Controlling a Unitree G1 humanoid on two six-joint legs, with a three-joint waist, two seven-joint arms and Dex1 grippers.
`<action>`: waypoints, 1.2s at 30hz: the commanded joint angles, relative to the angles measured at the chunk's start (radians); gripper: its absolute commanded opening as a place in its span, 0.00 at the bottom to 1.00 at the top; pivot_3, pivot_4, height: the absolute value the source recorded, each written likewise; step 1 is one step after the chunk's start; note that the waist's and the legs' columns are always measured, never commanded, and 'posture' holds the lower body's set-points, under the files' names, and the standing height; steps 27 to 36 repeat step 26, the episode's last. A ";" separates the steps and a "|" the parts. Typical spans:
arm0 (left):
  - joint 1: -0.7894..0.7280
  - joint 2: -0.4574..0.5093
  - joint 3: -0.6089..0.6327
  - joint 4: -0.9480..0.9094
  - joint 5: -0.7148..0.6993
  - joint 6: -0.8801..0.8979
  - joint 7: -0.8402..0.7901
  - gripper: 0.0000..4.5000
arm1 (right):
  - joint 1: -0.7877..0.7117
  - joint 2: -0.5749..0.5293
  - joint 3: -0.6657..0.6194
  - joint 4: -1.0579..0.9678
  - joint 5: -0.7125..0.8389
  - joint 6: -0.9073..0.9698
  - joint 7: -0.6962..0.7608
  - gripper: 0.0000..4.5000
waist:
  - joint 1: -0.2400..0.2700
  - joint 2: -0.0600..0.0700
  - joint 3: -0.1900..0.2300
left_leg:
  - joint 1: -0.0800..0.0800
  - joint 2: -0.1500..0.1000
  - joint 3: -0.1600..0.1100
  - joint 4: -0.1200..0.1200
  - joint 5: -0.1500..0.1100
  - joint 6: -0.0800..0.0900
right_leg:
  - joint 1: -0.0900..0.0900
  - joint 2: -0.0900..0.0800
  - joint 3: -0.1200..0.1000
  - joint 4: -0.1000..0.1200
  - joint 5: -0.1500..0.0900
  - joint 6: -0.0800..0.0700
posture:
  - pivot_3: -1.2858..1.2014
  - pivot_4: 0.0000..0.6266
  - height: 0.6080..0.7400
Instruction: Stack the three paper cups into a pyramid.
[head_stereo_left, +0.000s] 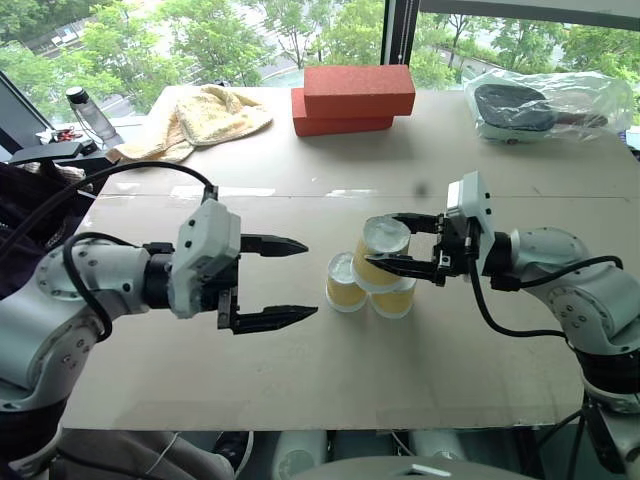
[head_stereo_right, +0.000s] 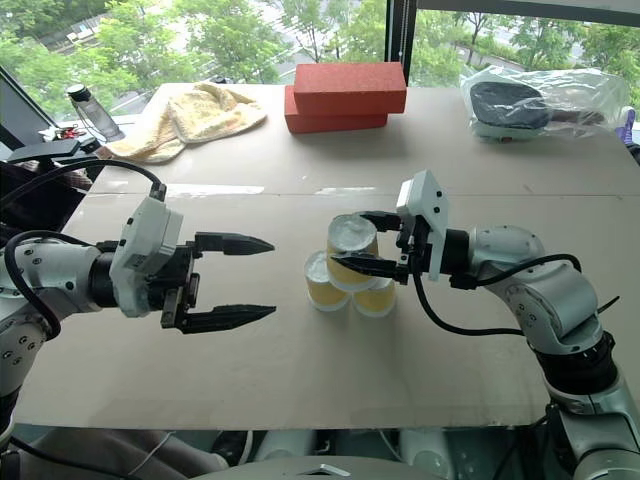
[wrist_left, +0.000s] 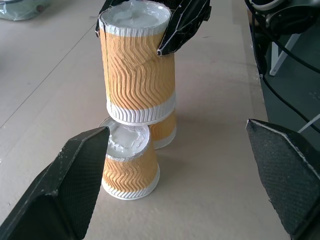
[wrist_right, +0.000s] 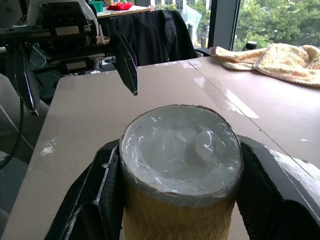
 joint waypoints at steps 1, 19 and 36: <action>-0.012 0.015 0.010 -0.007 -0.011 -0.006 0.005 1.00 | -0.002 0.008 -0.009 -0.019 -0.004 -0.030 0.010 0.76 | 0.000 0.000 0.000 | 0.000 0.000 0.000 0.000 0.000 0.000 | 0.000 0.000 0.000 0.000 0.000 0.000 | 0.52 0.24 0.93; 0.308 -0.217 -0.018 0.043 0.229 -0.201 0.201 1.00 | 0.548 -0.160 -0.356 0.057 -0.037 -0.302 0.250 0.99 | 0.002 -0.002 0.000 | 0.003 0.000 -0.001 -0.002 -0.003 0.004 | 0.005 -0.001 0.001 -0.002 0.000 0.000 | 0.52 0.24 0.93; 0.415 -0.343 -0.108 0.195 0.439 -0.439 0.264 1.00 | 0.582 -0.032 -0.322 0.399 -0.197 -0.610 0.270 0.99 | -0.004 -0.003 0.000 | 0.006 0.000 0.002 0.000 -0.003 0.004 | 0.005 0.000 0.003 -0.001 0.000 0.000 | 0.52 0.24 0.93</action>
